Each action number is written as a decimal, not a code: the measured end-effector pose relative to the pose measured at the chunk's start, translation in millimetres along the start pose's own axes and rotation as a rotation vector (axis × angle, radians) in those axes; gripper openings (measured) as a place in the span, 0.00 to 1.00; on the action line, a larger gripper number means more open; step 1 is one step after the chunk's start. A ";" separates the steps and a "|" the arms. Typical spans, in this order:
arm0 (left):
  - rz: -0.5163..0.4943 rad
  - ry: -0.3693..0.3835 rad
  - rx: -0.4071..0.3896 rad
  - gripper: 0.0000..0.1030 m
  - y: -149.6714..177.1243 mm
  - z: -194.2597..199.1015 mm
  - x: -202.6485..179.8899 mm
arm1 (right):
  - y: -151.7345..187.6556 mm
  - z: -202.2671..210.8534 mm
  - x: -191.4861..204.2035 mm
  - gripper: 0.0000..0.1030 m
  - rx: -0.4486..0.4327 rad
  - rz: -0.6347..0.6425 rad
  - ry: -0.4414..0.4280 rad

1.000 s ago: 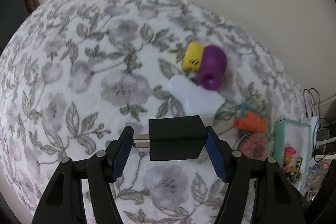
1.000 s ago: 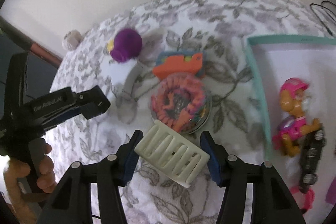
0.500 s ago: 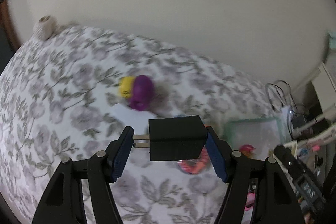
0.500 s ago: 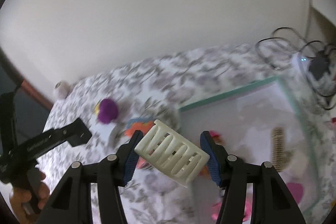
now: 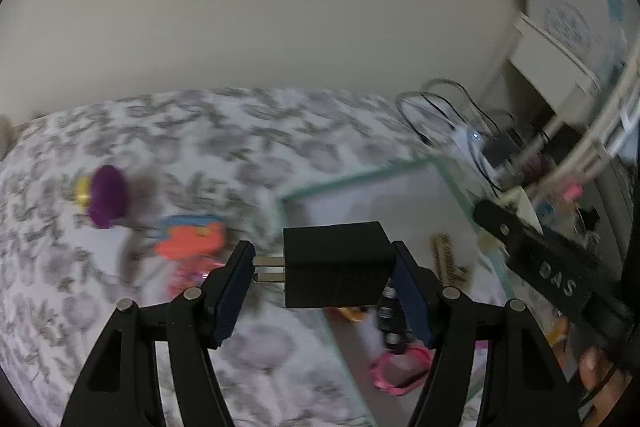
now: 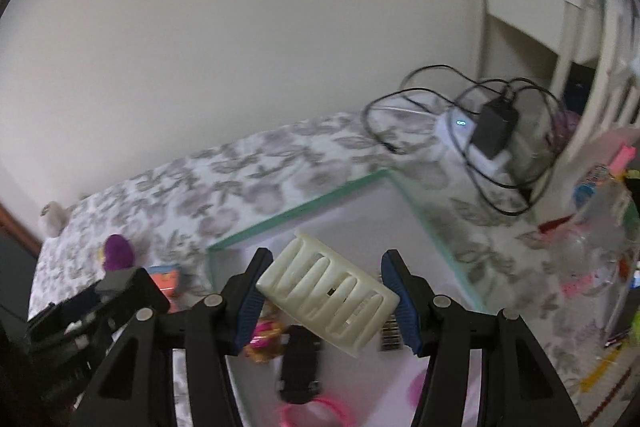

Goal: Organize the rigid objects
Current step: 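Carry the charger and slotted holder into the box lid and open both tools, then withdraw both tools from the box toward the candy jar and white piece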

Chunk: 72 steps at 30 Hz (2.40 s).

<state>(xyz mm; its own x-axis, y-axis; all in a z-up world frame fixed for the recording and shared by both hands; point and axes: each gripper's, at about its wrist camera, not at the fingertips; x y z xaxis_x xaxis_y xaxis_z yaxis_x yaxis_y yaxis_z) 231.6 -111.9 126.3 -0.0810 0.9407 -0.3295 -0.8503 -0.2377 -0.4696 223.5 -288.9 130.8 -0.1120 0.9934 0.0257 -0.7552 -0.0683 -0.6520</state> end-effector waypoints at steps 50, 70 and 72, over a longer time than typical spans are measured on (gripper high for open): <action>-0.124 0.021 0.078 0.68 41.0 -66.0 -46.0 | 31.6 -58.2 -19.8 0.67 0.178 0.013 0.045; 0.054 -0.051 0.002 0.78 0.0 -36.4 16.7 | 10.2 -12.7 -22.7 0.81 0.041 -0.020 0.089; 0.092 -0.064 -0.004 0.80 -4.2 -35.5 28.7 | 12.1 -17.7 -23.1 0.81 0.057 -0.027 0.084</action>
<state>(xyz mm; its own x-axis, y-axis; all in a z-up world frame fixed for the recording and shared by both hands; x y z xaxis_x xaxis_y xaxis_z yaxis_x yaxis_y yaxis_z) 251.3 -92.4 89.7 -0.1913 0.9284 -0.3185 -0.8355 -0.3243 -0.4436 228.4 -311.1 108.8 -0.0377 0.9990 -0.0225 -0.7930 -0.0436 -0.6076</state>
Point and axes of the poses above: each gripper's, at about its wrist camera, not at the fingertips, and z roughly against the way its jaws point, x to its left, y to its underside, and after that the axes turned 14 degrees about z, right-handed
